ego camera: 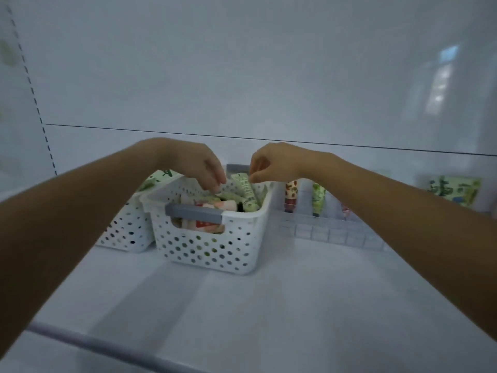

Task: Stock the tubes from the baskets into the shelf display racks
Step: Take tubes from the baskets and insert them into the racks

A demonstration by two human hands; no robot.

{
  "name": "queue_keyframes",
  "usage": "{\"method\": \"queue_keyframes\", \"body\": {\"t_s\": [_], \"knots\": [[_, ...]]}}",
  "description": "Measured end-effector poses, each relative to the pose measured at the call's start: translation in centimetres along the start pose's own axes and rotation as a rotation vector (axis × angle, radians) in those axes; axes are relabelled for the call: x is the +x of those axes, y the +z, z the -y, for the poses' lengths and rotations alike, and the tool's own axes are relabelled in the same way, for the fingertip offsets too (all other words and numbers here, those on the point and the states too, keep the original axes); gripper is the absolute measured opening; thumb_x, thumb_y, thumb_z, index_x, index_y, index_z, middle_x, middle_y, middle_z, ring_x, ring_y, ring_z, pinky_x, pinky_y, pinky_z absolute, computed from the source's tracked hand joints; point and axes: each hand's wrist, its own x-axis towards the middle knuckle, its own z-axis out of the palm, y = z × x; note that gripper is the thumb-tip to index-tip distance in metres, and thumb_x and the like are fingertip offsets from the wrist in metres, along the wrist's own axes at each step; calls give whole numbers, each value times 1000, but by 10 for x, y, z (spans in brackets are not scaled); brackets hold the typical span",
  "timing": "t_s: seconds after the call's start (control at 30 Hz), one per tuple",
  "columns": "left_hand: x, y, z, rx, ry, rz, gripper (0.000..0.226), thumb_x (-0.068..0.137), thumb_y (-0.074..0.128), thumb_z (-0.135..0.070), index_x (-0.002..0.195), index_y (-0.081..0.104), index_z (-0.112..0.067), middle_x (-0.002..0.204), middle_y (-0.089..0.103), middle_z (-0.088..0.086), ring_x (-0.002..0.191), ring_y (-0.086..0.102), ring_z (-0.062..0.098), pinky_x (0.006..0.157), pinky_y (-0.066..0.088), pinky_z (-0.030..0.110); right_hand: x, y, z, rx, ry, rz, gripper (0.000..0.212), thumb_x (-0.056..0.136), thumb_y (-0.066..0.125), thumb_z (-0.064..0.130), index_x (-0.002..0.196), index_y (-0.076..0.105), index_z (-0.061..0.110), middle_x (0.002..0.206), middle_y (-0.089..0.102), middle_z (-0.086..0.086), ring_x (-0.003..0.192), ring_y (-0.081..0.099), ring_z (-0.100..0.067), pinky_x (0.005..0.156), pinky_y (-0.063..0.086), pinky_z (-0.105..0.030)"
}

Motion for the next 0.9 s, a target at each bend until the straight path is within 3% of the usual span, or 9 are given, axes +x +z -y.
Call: {"method": "queue_keyframes", "body": {"t_s": [0.13,0.23,0.3,0.43,0.57,0.67,0.77,0.83,0.9], "knots": [[3,-1,10,-14,24,211,30,78,72,-23,106,66,-29,96,66,-21,93,55,-9,91,39,17,26,13,5,-86,106,71,27,87,62,31,109,62,16,103,53,4,93,53,-15,76,40,-26],[6,-2,16,30,71,260,38,80,69,-15,117,63,-22,104,66,-13,96,58,-3,83,43,9,49,24,4,-60,187,124,34,86,64,29,116,59,13,115,59,-3,97,60,-21,82,49,-31],[9,1,18,87,107,258,38,81,69,-13,117,62,-19,106,65,-8,98,59,5,85,46,12,63,33,3,-42,239,151,38,87,63,27,118,57,6,114,62,-11,87,62,-22,77,49,-31],[18,5,23,128,168,219,27,78,73,-20,102,62,-24,94,64,-10,81,58,2,79,49,18,78,49,-2,-17,331,165,39,82,68,23,108,41,13,94,55,-6,67,54,-16,52,40,-26],[20,2,31,118,188,157,27,76,74,-28,98,59,-28,85,61,-17,77,55,-3,70,45,14,81,54,-7,9,329,123,44,79,72,25,105,37,18,86,47,2,72,49,-14,52,36,-25],[19,-2,38,5,214,53,26,78,72,-21,100,59,-23,90,67,-9,82,61,5,61,46,16,82,54,-9,50,332,101,43,79,71,24,106,39,17,94,51,-1,73,54,-16,59,45,-28],[13,-9,45,-144,245,-109,24,81,69,-21,100,55,-27,96,70,-7,96,63,17,71,49,27,82,54,-11,80,322,71,41,79,70,27,105,39,16,98,52,-4,79,54,-18,67,48,-31],[10,-13,48,-304,226,-167,27,83,67,-19,107,54,-23,102,70,6,93,64,23,71,54,28,81,53,-11,113,305,49,40,80,68,31,104,40,17,94,51,0,77,52,-14,61,45,-27],[7,-17,49,-438,191,-204,31,83,67,-16,111,53,-17,106,65,17,81,63,20,62,55,17,78,50,-8,190,281,21,39,81,66,35,106,41,19,92,50,3,76,51,-11,59,45,-24]]}}
